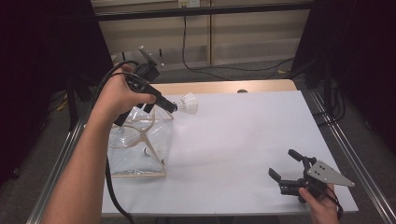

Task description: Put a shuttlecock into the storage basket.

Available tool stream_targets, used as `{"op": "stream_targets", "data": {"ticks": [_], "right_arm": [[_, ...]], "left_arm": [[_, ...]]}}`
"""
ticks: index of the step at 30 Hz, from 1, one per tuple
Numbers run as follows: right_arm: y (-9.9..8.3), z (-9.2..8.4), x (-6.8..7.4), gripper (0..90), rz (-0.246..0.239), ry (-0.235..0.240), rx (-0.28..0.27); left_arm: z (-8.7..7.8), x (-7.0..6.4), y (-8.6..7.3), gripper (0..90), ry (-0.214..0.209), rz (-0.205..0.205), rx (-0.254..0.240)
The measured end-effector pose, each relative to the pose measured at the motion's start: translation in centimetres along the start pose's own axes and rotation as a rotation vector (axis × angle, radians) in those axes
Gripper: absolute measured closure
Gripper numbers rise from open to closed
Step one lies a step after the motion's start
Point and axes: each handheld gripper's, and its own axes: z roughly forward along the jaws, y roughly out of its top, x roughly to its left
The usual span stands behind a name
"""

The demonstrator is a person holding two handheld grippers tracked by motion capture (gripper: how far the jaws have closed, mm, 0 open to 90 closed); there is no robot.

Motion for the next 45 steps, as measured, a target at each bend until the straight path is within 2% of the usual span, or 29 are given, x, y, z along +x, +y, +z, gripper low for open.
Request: {"op": "stream_targets", "data": {"ticks": [3,12,24,45], "right_arm": [[0.0,0.0,0.0,2.8,-0.002,0.000,0.001],[0.0,0.0,0.0,2.8,-0.001,-0.001,0.003],[0.0,0.0,0.0,2.8,0.000,-0.002,0.003],[0.0,0.0,0.0,2.8,0.002,-0.003,0.003]], "left_arm": [[-0.3,0.1,0.1,66.1,0.005,0.009,0.004],[-1.0,0.4,0.0,66.1,0.017,-0.007,0.003],[-2.3,0.5,-0.2,66.1,0.034,-0.008,-0.003],[-4.4,1.7,-1.1,66.1,0.059,-0.054,-0.031]]}}
